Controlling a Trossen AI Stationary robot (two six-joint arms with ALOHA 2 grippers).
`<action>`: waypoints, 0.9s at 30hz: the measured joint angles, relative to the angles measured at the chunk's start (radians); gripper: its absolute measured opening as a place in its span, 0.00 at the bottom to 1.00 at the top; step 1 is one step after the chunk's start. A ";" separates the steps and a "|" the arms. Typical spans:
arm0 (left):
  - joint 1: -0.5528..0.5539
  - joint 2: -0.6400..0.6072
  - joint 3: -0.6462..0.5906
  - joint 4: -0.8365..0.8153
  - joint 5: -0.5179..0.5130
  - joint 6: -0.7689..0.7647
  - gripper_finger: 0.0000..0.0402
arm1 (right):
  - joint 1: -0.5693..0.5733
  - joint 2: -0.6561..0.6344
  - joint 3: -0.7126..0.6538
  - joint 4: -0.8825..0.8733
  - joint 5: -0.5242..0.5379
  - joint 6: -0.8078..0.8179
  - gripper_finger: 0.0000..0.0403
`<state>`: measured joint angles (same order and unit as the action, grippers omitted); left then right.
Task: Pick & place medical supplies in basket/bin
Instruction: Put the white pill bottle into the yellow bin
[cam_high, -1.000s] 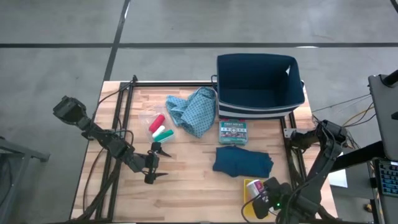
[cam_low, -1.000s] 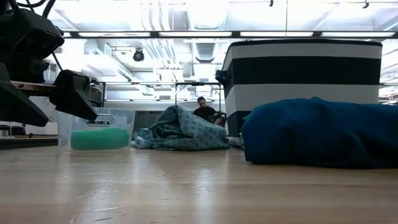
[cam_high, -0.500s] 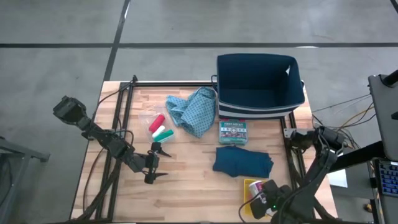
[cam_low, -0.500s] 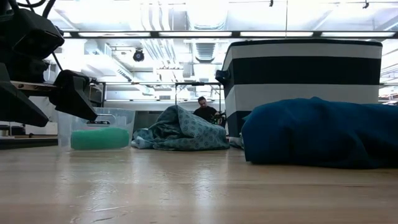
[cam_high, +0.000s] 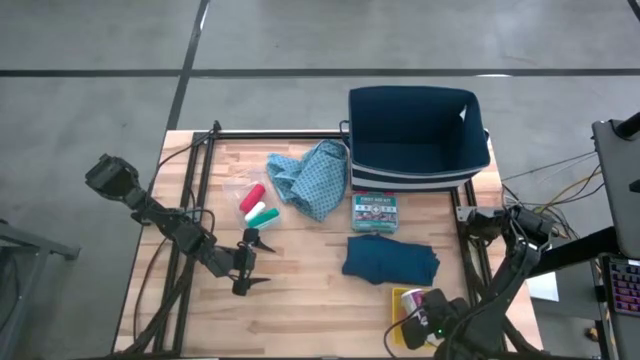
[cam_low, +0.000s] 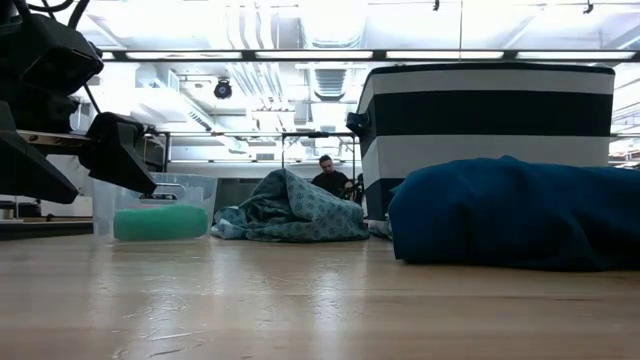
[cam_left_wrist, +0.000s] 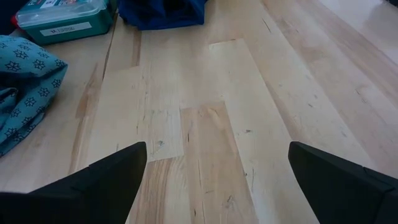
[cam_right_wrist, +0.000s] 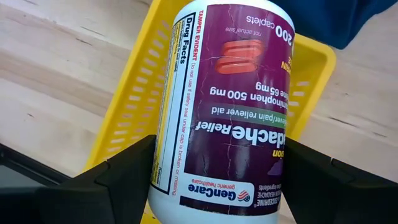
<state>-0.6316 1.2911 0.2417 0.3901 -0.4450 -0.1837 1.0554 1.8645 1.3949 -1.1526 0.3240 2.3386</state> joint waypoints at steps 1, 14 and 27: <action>0.000 0.000 0.000 0.000 0.000 0.000 0.99 | -0.004 0.000 0.000 0.000 0.000 0.000 0.72; 0.000 0.000 0.000 0.000 0.000 0.000 0.99 | -0.015 -0.001 0.000 -0.003 0.005 0.000 0.78; 0.000 0.000 0.000 0.000 0.000 0.000 0.99 | -0.016 -0.002 0.000 -0.005 0.005 0.000 0.89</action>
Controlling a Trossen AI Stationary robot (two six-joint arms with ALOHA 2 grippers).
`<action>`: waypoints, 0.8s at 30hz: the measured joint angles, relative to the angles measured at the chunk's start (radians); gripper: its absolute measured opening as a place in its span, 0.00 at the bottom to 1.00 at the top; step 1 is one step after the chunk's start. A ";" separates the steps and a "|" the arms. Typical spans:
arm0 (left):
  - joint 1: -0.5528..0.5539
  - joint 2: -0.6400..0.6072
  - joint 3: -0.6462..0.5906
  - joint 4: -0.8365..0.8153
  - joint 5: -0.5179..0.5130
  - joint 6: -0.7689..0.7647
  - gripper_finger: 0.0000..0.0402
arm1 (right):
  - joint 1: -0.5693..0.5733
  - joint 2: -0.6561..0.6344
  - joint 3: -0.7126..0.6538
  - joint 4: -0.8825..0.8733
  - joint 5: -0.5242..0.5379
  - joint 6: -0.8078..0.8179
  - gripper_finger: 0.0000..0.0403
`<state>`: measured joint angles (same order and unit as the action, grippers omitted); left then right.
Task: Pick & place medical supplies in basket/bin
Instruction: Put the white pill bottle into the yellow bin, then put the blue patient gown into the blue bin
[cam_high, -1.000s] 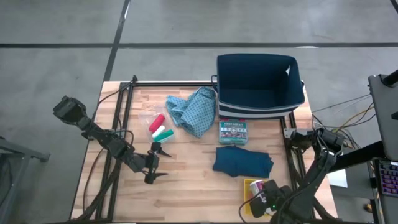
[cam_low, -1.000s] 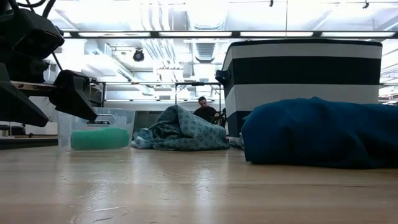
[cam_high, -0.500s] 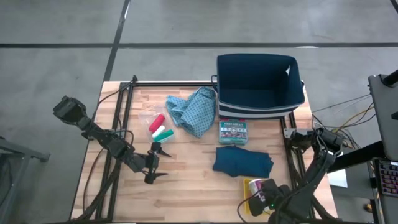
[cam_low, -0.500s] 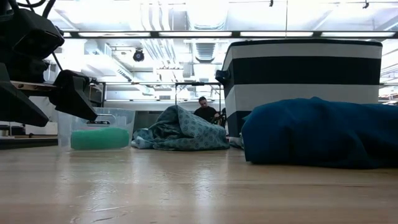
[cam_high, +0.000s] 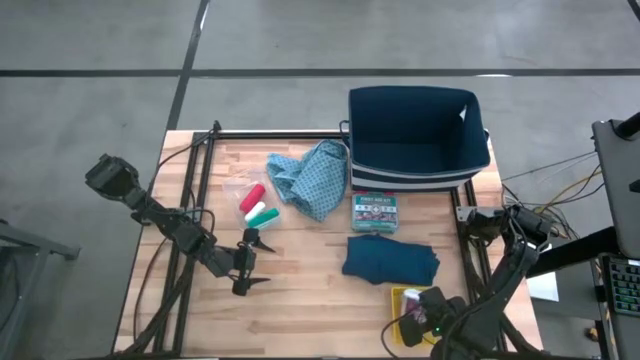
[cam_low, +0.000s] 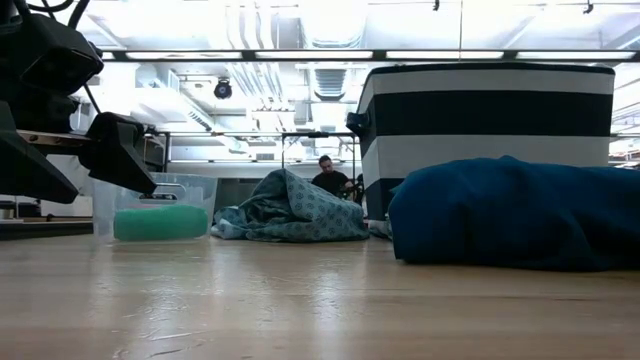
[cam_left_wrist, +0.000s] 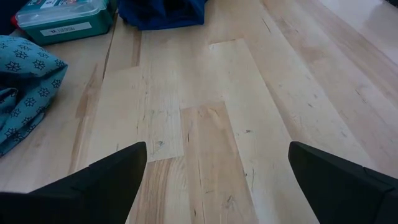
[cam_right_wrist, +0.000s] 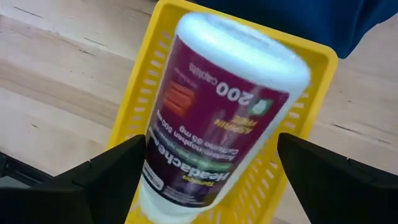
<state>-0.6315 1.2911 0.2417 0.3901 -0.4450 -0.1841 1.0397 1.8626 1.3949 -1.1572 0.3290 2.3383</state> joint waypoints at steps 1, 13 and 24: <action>0.000 0.000 0.000 0.000 0.000 0.000 0.99 | 0.000 0.000 0.000 0.000 0.000 0.000 0.89; 0.000 0.000 0.000 0.000 0.000 0.000 0.99 | 0.000 -0.002 0.006 -0.009 -0.007 -0.004 0.89; 0.000 0.000 0.000 0.000 0.000 0.000 0.99 | 0.001 -0.003 0.073 -0.025 -0.013 -0.057 0.89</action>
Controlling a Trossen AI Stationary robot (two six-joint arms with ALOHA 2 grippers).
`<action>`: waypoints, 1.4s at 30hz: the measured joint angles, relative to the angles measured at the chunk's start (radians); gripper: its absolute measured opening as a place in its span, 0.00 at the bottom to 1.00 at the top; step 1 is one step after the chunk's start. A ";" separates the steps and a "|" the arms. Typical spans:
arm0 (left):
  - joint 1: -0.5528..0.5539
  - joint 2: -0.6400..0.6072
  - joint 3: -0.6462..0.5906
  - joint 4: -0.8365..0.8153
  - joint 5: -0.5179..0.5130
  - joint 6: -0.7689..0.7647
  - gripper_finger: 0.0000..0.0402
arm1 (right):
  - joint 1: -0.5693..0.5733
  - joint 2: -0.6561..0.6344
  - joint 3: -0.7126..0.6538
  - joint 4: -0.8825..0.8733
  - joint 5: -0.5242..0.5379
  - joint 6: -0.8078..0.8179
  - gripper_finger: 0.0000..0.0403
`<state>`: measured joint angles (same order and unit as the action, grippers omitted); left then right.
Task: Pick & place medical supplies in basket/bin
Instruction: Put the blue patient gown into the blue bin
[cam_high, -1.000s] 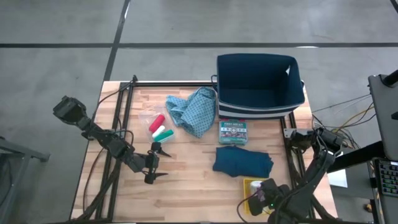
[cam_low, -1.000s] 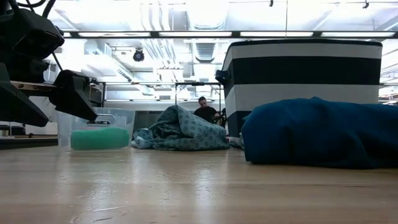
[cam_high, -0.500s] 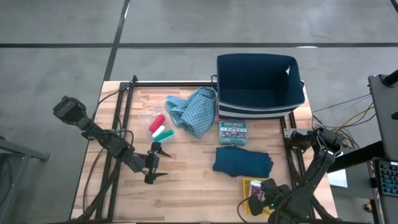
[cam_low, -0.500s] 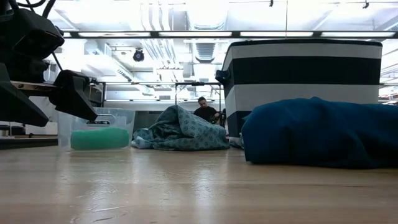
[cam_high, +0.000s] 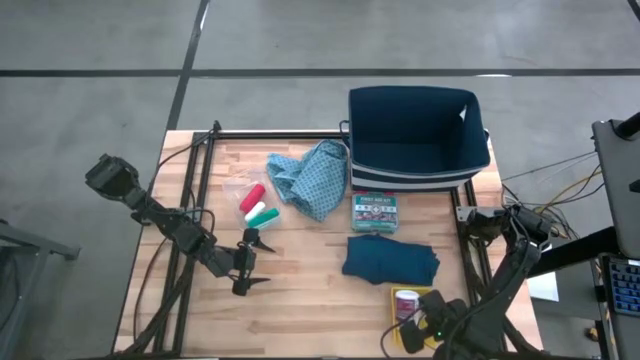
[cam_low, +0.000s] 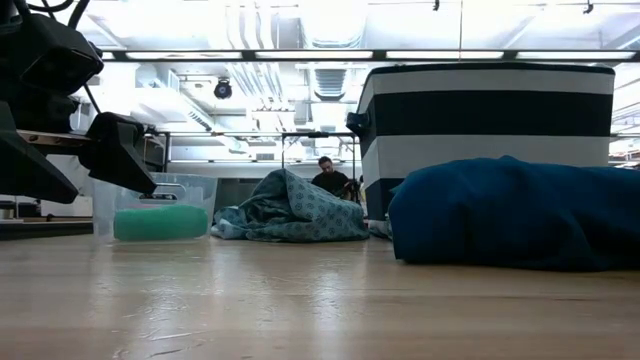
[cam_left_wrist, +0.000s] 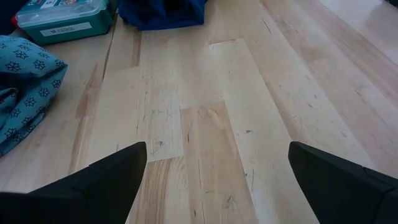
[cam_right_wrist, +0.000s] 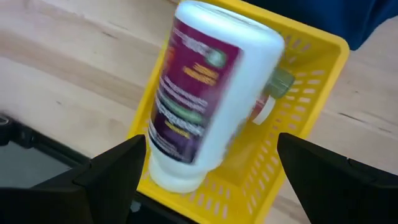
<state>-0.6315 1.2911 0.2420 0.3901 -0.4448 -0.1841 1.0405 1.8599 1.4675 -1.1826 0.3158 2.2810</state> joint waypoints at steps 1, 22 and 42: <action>0.000 0.000 0.000 0.000 0.000 0.000 0.99 | 0.000 0.000 0.004 0.000 0.000 -0.011 0.89; 0.000 0.000 0.000 0.000 0.000 0.000 0.99 | -0.001 0.000 0.126 -0.094 0.371 -0.459 0.89; 0.000 0.000 0.000 0.000 0.000 0.000 0.99 | -0.030 0.000 0.142 -0.029 0.769 -1.111 0.89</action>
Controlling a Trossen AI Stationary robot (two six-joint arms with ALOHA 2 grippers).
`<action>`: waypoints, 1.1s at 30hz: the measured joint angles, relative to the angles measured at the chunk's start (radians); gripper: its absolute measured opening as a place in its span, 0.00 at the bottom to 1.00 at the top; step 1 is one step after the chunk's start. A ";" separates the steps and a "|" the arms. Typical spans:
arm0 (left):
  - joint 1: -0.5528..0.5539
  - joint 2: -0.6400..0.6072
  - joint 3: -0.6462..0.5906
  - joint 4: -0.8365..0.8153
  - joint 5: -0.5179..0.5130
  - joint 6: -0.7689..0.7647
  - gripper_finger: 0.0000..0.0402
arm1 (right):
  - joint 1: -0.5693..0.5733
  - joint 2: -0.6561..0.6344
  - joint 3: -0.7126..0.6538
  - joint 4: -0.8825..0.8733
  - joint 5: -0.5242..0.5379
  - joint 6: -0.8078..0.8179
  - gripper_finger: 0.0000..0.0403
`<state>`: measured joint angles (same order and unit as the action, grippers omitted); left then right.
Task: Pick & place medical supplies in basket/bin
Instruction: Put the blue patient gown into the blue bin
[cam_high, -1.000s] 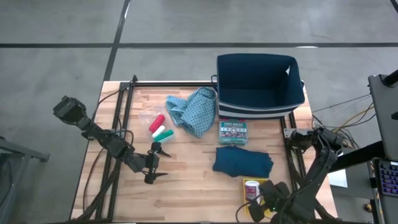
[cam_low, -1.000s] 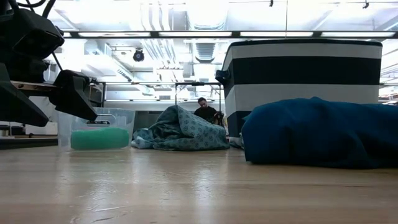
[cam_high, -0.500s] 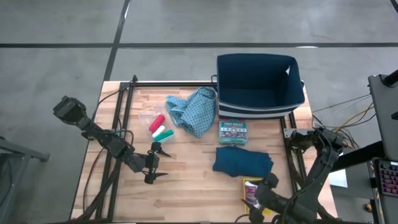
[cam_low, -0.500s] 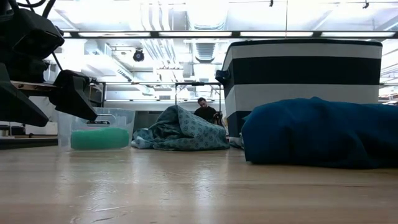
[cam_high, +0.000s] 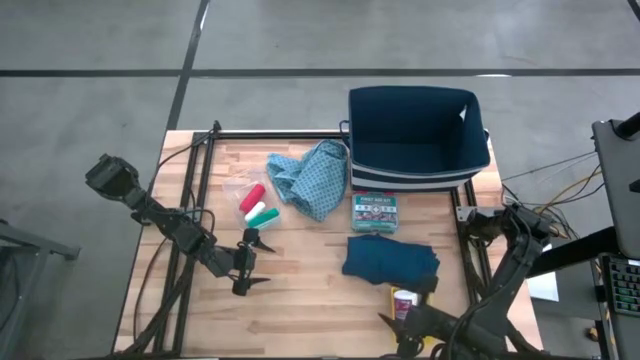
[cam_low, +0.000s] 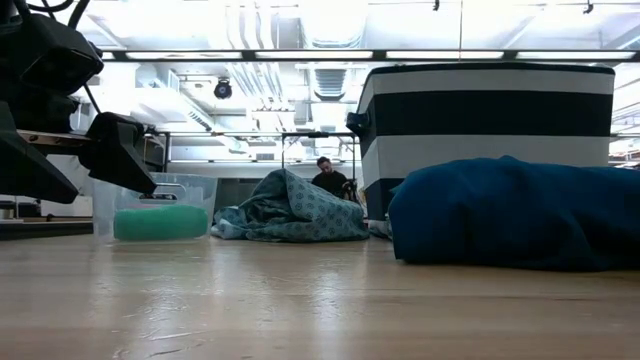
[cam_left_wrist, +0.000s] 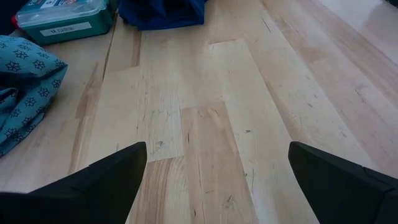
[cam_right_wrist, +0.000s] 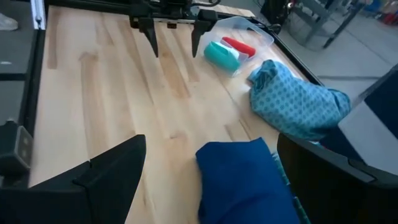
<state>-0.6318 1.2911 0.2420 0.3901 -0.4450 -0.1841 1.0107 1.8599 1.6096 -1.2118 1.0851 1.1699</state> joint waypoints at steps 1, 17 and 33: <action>0.000 0.000 0.000 0.000 0.000 0.000 0.99 | -0.005 0.000 0.000 0.001 0.000 -0.009 0.89; 0.000 0.000 0.000 0.000 0.000 0.000 0.99 | -0.155 0.002 -0.002 0.184 -0.057 -0.430 0.89; 0.000 0.000 0.000 0.000 0.000 0.000 0.99 | -0.313 0.002 -0.008 0.647 -0.471 -1.058 0.89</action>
<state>-0.6315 1.2911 0.2420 0.3901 -0.4450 -0.1841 0.6980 1.8622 1.6016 -0.5647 0.6140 0.1116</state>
